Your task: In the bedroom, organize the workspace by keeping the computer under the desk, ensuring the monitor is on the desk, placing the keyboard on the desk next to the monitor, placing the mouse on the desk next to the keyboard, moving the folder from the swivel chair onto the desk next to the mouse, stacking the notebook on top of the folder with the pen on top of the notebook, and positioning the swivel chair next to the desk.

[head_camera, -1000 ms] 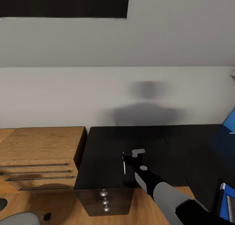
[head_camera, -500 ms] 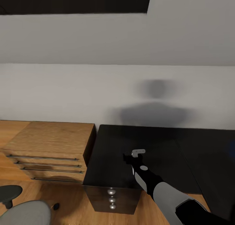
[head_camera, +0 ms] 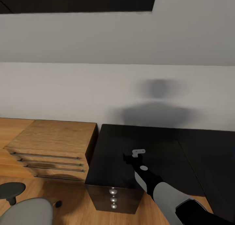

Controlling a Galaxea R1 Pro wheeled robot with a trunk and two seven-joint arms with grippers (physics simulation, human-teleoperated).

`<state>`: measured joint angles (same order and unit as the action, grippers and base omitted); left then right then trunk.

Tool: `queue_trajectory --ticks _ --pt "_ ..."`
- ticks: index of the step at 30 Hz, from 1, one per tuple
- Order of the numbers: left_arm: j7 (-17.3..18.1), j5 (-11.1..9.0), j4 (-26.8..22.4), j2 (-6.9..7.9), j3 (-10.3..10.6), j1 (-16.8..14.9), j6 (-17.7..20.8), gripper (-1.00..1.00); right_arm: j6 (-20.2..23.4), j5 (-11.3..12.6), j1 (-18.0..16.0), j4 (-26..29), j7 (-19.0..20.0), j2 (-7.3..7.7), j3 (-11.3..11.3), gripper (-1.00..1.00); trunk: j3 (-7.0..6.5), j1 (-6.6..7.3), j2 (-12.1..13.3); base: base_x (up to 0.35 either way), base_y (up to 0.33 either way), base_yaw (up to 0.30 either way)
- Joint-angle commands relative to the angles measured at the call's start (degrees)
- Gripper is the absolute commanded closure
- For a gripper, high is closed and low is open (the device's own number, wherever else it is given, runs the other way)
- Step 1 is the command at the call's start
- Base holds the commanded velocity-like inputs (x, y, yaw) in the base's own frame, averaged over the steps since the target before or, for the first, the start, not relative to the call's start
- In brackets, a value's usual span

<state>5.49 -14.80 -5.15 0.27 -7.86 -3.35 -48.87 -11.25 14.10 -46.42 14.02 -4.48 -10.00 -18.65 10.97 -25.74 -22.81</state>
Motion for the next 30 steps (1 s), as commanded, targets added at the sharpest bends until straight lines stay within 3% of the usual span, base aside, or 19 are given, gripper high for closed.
queue_trajectory --ticks 1,12,30 --pt "0.58 -0.15 0.05 -0.01 -0.43 -0.06 -0.11 -1.00 -0.24 0.41 -0.07 -0.10 -0.32 0.00 -0.44 -1.00 0.11 -0.04 -0.11 0.132 0.000 0.005" --pt "0.69 -0.12 0.05 -0.01 -0.41 -0.03 -0.19 -1.00 -0.21 0.46 -0.07 0.01 -0.45 0.00 -0.18 -1.00 0.12 -0.04 -0.11 0.226 0.000 0.002" --pt "0.43 -0.19 0.05 -0.33 -0.45 -0.04 0.00 -1.00 0.39 0.54 -0.07 0.04 -3.05 0.00 0.09 -1.00 0.12 -0.04 -0.11 0.027 0.000 0.000"
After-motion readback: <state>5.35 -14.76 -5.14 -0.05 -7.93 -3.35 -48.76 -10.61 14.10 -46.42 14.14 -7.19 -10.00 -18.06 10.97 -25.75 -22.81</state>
